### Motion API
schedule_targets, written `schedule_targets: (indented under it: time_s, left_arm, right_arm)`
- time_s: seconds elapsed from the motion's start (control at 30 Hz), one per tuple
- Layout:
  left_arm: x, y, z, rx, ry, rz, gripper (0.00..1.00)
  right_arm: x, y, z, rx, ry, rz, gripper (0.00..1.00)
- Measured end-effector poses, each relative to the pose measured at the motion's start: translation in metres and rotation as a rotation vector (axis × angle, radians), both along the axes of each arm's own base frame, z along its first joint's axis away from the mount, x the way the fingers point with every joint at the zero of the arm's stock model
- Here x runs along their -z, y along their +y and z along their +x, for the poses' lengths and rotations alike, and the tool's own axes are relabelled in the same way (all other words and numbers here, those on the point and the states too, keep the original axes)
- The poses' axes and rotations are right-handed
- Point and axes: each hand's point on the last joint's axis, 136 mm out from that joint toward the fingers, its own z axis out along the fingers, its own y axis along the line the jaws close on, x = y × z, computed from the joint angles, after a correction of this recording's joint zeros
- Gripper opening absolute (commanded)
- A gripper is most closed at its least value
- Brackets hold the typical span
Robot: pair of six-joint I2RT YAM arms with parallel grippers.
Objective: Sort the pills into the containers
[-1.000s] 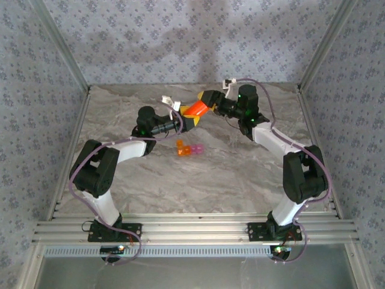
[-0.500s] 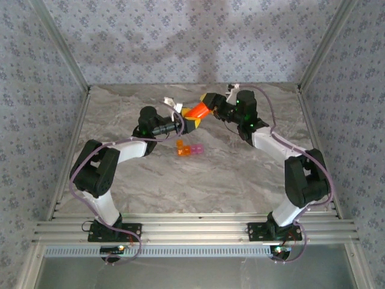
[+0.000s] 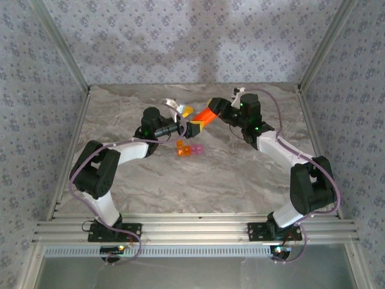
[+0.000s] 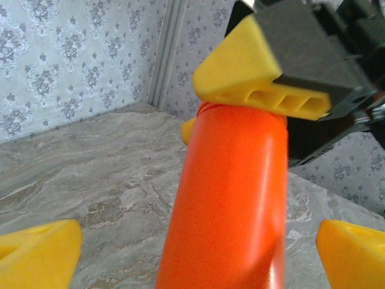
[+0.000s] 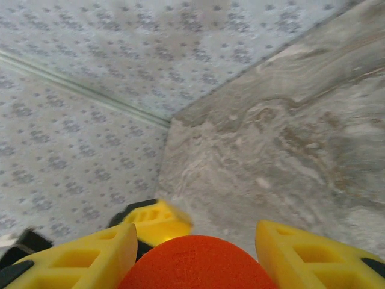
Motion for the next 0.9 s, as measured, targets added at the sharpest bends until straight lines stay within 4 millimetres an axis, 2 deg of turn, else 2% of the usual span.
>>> schedule_targets:
  time_s: [0.2, 0.37, 0.6, 0.9]
  left_arm:
    - [-0.006, 0.012, -0.010, -0.041, -0.014, 0.016, 0.99]
    - [-0.019, 0.024, -0.016, -0.093, -0.047, 0.035, 0.99]
    - [-0.026, 0.045, -0.021, -0.188, -0.069, 0.081, 0.99]
    - [-0.017, 0.068, -0.014, -0.318, -0.050, 0.133, 0.99]
  right_arm:
    - [0.017, -0.029, 0.004, 0.065, 0.002, -0.101, 0.24]
    - [0.033, -0.049, 0.001, 0.108, -0.043, -0.271, 0.24]
    - [0.073, -0.076, -0.003, 0.152, -0.055, -0.530, 0.24]
    - [0.128, -0.080, -0.014, 0.137, -0.034, -0.747, 0.24]
